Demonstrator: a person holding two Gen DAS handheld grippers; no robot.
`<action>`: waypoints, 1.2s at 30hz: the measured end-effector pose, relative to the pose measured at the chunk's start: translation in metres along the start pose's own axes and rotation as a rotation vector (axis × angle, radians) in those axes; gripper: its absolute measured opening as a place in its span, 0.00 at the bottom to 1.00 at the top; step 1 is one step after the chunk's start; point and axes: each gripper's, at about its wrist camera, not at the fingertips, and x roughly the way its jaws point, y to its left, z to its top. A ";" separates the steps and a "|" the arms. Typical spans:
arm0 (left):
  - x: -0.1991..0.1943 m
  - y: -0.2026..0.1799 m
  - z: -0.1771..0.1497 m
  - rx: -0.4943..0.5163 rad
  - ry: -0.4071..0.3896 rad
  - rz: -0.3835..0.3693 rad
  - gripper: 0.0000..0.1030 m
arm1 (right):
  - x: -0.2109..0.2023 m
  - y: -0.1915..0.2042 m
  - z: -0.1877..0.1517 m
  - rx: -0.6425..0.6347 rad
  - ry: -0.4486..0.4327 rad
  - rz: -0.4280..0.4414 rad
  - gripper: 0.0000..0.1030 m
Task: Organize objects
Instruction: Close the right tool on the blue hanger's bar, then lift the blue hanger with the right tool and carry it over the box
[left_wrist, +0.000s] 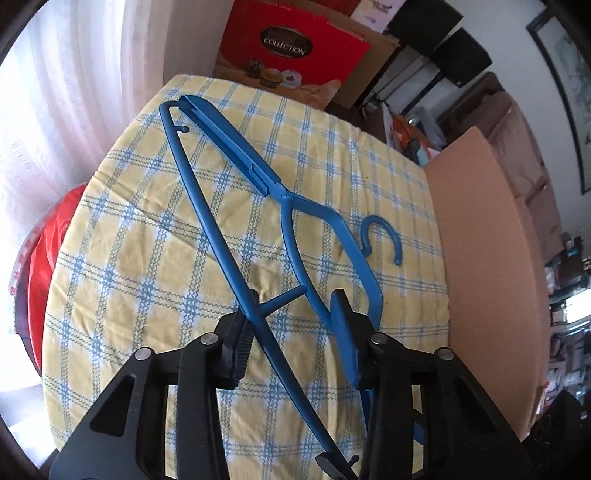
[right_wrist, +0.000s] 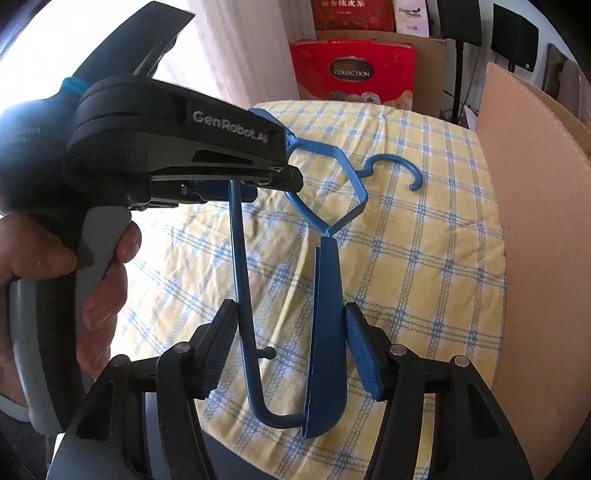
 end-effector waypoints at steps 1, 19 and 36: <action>-0.003 0.000 0.001 -0.003 -0.003 -0.005 0.33 | -0.002 0.000 0.002 0.001 -0.006 0.005 0.58; -0.059 -0.021 0.010 0.000 -0.073 -0.089 0.31 | -0.065 0.016 0.018 -0.054 -0.132 -0.042 0.58; -0.097 -0.110 0.008 0.133 -0.097 -0.181 0.31 | -0.165 -0.018 0.010 -0.006 -0.263 -0.110 0.58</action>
